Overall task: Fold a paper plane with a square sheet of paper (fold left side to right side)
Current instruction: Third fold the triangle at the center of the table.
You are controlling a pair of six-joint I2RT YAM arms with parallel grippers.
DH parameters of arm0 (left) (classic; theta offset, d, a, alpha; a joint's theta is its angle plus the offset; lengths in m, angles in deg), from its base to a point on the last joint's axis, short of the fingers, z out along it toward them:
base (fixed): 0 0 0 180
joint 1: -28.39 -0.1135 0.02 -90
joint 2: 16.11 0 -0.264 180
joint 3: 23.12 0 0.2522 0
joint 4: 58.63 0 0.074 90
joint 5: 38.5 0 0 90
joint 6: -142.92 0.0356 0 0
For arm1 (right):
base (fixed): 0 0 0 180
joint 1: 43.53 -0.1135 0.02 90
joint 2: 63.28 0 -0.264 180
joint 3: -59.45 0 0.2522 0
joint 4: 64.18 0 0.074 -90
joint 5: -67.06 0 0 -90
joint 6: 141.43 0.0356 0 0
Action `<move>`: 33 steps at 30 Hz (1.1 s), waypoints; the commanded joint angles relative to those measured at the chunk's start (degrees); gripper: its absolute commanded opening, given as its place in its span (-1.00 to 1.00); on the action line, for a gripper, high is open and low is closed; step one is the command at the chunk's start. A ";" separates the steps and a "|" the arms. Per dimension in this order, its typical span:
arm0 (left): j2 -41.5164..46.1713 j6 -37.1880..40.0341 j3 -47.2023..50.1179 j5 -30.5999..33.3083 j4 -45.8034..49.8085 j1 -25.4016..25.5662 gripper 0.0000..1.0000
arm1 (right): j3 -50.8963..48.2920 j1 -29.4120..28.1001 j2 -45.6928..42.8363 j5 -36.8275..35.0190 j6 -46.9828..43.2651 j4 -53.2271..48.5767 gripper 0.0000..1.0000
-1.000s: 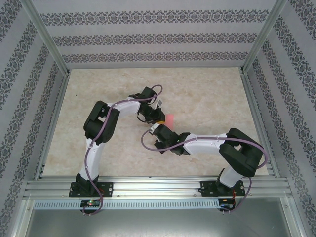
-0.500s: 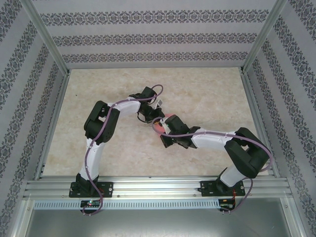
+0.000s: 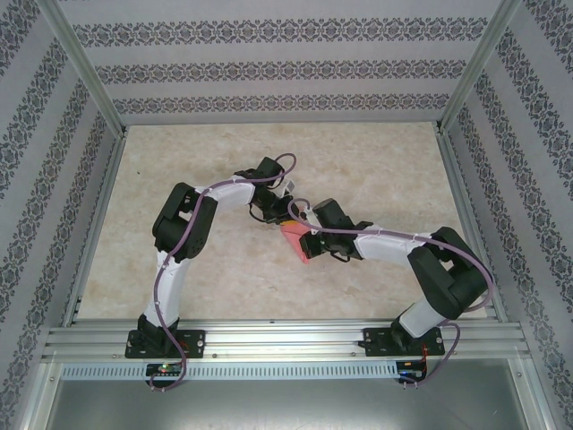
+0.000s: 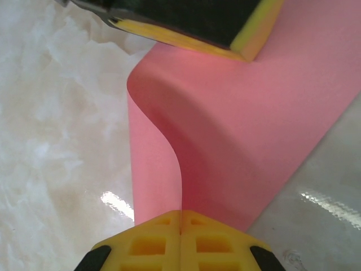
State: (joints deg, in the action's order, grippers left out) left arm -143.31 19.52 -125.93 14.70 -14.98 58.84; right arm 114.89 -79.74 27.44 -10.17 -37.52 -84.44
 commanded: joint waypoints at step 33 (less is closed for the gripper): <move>-2.51 1.42 -0.95 2.36 2.98 0.89 -0.68 | 3.95 2.81 4.03 -1.24 0.33 -2.85 -1.00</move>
State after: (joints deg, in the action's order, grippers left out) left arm -143.44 19.52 -126.20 14.92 -14.52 58.91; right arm 117.42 -77.49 30.81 -10.43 -37.54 -87.20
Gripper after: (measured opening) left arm 0.159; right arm 0.049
